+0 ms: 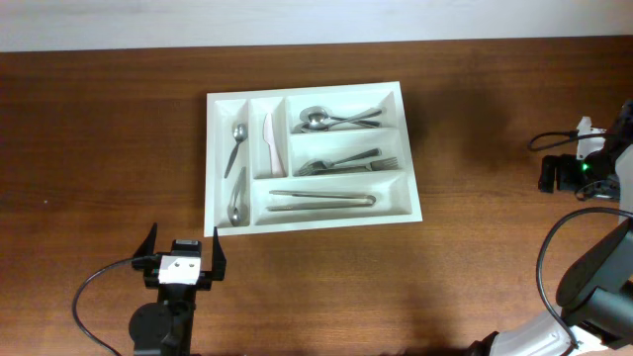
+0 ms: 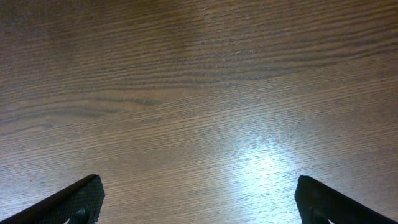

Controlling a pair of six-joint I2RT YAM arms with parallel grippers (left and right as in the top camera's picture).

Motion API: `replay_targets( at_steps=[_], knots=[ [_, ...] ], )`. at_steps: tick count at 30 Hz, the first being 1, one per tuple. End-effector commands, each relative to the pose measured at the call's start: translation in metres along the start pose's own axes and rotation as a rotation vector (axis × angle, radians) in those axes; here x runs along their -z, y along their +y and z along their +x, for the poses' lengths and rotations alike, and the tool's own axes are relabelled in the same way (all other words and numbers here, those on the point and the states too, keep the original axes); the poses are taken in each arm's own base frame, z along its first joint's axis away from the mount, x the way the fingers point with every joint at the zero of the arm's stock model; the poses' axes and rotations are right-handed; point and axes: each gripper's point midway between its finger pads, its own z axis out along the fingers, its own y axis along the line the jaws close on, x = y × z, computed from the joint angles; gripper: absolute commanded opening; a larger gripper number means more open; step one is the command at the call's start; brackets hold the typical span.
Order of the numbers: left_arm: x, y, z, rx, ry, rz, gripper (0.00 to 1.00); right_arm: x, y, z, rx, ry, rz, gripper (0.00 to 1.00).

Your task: Pack container

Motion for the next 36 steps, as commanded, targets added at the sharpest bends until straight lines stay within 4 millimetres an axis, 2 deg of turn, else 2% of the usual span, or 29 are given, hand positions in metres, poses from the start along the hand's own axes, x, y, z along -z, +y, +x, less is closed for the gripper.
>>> replay_targets(
  at_steps=[1, 27, 31, 34, 36],
  knots=[
    [0.0, 0.001, 0.002, -0.011, -0.002, -0.008, 0.99, 0.004, -0.002, -0.001, -0.008, -0.011, 0.013, 0.99],
    [0.0, 0.001, 0.002, -0.012, -0.002, -0.008, 0.99, 0.004, -0.002, -0.001, -0.008, -0.011, 0.013, 0.99],
    [0.0, 0.001, 0.002, -0.011, -0.002, -0.008, 0.99, 0.003, -0.011, 0.003, 0.029, 0.014, 0.064, 0.99],
    [0.0, 0.001, 0.002, -0.011, -0.002, -0.008, 0.99, 0.01, -0.011, 0.002, 0.028, -0.002, 0.071, 0.99],
    [0.0, 0.001, 0.002, -0.012, -0.002, -0.008, 0.99, 0.024, -0.014, -0.004, 0.027, -0.051, 0.091, 0.99]
  ],
)
